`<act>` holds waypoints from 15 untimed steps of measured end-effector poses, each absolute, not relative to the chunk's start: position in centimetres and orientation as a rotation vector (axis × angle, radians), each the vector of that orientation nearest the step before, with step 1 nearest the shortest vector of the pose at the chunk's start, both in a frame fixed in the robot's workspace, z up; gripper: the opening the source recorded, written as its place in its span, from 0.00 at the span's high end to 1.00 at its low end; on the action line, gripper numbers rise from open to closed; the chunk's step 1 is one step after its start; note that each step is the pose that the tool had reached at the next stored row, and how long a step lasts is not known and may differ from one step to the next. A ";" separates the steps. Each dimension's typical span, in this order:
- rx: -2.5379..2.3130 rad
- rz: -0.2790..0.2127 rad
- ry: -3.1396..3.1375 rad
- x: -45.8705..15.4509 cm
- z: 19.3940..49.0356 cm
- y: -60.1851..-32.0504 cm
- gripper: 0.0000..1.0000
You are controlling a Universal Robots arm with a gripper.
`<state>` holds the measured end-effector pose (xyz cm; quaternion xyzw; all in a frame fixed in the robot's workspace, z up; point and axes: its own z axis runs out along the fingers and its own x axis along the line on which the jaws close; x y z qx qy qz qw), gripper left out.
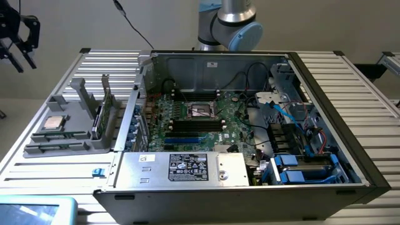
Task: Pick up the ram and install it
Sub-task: 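Pick up the ram and move it above insertion slot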
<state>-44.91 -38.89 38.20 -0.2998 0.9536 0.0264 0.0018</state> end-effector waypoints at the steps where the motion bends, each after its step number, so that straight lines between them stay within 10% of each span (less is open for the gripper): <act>1: -0.968 0.083 2.985 -44.9 38.2 -38.9 0.70; 15: -1.280 0.084 2.873 -45.1 38.2 -38.9 0.70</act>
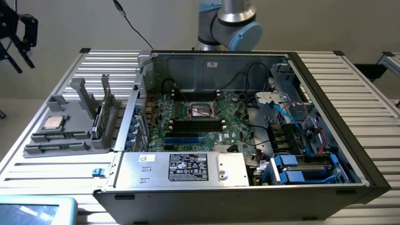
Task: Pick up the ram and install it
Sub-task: 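Pick up the ram and move it above insertion slot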
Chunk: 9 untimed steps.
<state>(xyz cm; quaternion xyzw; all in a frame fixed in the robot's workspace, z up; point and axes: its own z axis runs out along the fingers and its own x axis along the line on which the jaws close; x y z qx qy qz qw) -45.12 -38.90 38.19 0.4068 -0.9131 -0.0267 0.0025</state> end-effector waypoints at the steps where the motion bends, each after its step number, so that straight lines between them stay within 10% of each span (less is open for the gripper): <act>1: 1.299 -0.084 -2.853 -45.1 38.2 -38.9 0.70; 9: 1.496 -0.083 -2.751 -45.2 38.2 -38.9 0.70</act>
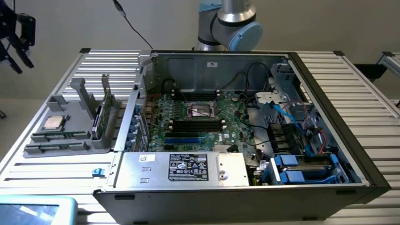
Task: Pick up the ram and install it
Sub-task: 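Pick up the ram and move it above insertion slot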
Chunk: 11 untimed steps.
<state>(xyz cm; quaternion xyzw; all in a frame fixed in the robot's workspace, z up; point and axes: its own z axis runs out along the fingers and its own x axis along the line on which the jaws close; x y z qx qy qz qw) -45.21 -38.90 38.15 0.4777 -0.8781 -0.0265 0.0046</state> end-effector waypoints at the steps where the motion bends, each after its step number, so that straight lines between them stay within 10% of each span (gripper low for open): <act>1: 1.519 -0.083 -2.737 -45.2 38.1 -38.9 0.70; 11: 1.707 -0.092 -2.605 -45.3 37.8 -38.9 0.70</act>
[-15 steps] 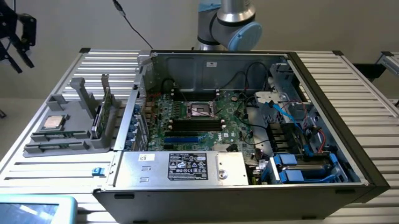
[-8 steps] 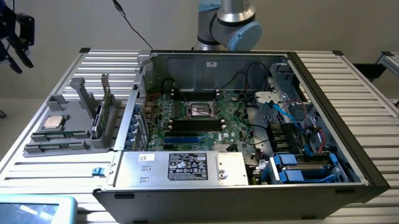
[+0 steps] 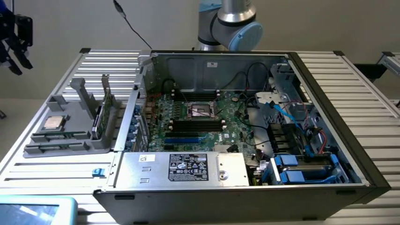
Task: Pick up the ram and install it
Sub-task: 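Pick up the ram and move it above insertion slot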
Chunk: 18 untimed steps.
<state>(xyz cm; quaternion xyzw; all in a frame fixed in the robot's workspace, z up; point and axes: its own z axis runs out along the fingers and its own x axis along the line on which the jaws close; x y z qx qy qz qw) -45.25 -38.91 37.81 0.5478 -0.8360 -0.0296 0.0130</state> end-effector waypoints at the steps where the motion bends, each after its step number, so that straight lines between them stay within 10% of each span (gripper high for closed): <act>1: 1.722 -0.095 -2.591 -45.3 37.7 -38.9 0.70; 18: 1.867 -0.037 -2.473 -45.3 37.0 -38.9 0.70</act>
